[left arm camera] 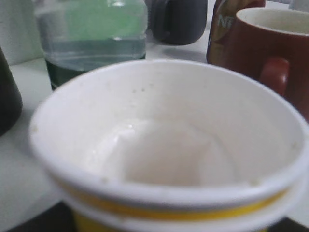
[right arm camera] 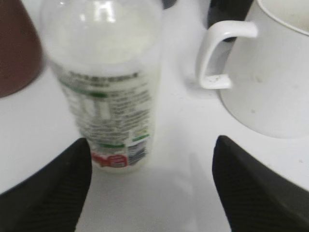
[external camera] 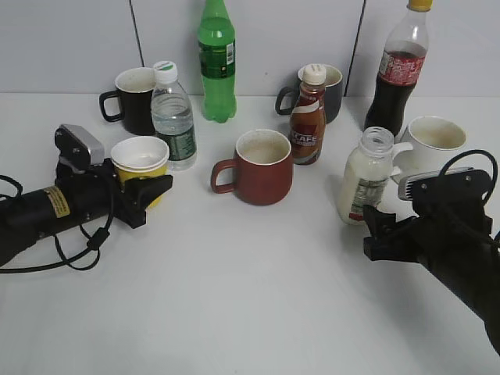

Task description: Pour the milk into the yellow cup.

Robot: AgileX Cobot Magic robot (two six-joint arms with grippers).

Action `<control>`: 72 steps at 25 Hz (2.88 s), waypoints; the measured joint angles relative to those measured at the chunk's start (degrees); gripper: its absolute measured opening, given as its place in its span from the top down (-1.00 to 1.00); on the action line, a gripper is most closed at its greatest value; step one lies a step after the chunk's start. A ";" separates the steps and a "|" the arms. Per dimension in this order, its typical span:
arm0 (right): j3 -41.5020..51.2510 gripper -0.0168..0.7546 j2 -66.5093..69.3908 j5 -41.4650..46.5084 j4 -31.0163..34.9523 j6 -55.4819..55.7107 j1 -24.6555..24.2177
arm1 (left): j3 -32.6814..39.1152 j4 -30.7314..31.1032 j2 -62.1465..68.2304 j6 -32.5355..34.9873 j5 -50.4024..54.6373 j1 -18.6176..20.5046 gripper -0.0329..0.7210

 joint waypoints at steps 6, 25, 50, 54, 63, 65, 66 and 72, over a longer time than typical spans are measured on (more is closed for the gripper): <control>-1.39 -0.56 0.00 0.00 -5.12 0.00 0.00 | 0.57 0.00 -1.45 0.00 0.05 0.00 -0.05; -10.07 -0.56 6.11 1.49 -2.27 0.17 -0.11 | 3.32 0.00 -4.40 0.00 0.03 -0.01 -0.05; -12.87 -0.17 4.08 2.73 -2.97 -5.14 -0.53 | 3.32 1.54 -5.47 0.00 0.10 -0.01 -0.05; -13.04 -0.17 -2.48 8.38 -9.71 -5.64 -0.53 | 3.32 4.65 -7.14 -0.52 0.10 -0.01 -0.05; -20.59 -0.17 -10.28 23.27 -27.46 -3.71 -0.47 | 3.37 11.82 -11.01 -6.78 0.03 -0.06 -0.05; -23.31 -0.17 -10.29 26.64 -31.42 -3.00 -0.35 | 3.37 13.93 -11.01 -7.72 0.03 -0.06 -0.05; -24.39 -0.17 -10.29 28.31 -32.99 -2.80 -0.04 | 3.37 14.66 -11.01 -8.06 0.03 -0.08 -0.05; -30.65 -0.17 -10.29 36.99 -38.34 -4.43 3.32 | 3.37 15.37 -11.01 -8.88 0.03 -3.35 -0.05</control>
